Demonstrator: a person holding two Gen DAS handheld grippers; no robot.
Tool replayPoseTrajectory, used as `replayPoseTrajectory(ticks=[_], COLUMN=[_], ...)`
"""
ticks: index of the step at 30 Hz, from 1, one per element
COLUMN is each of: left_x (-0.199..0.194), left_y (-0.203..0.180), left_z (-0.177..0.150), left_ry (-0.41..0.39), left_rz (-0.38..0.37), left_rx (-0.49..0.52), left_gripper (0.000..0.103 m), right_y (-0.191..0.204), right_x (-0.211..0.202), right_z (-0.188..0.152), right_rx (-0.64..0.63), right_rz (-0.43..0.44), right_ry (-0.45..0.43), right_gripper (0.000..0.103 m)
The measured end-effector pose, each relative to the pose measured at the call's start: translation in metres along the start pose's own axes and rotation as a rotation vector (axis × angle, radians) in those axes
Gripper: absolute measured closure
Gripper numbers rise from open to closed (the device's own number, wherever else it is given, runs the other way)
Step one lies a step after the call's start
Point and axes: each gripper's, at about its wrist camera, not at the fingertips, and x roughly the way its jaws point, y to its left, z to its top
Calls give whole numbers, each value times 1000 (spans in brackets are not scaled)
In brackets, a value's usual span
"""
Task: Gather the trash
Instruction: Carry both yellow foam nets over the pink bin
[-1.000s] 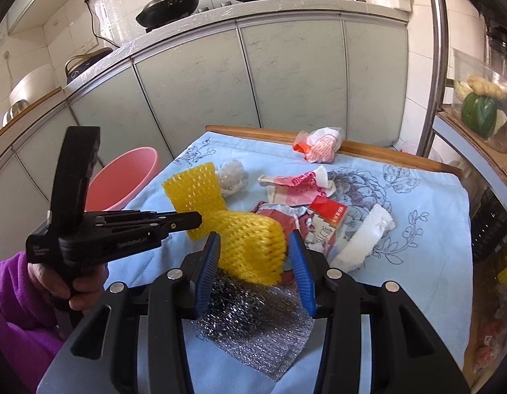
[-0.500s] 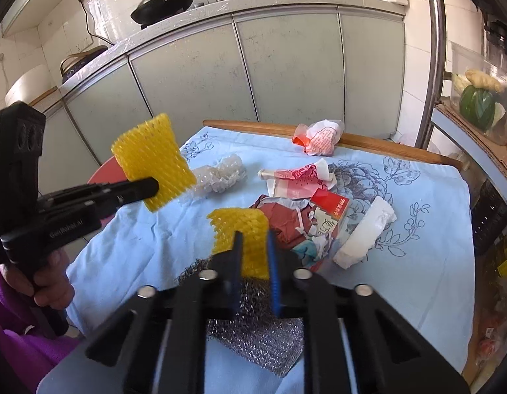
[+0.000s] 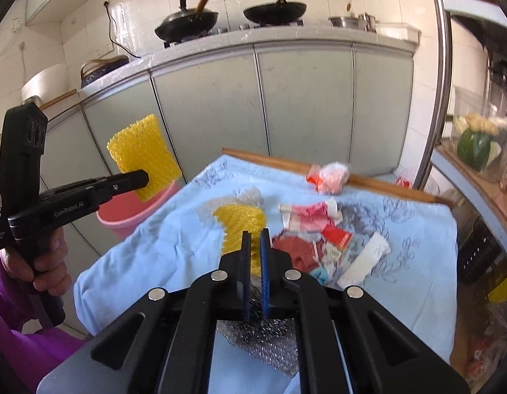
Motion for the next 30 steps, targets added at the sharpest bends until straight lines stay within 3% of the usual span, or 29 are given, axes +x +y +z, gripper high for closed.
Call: replayPoseTrajectory(ticks=[15, 23, 30], left_x=[-64, -79, -72], left_y=[45, 91, 135], left_z=[15, 10, -6], left_ry=[-157, -180, -144], left_rz=[190, 298, 385], left_rx=[-29, -115, -189], left_gripper=[95, 94, 94], right_y=[64, 110, 152], right_x=[9, 41, 87], right_z=[65, 89, 99], right_rx=[-120, -190, -245], right_rz=[118, 194, 249], right_ry=[-161, -165, -126], right_gripper=[97, 97, 97])
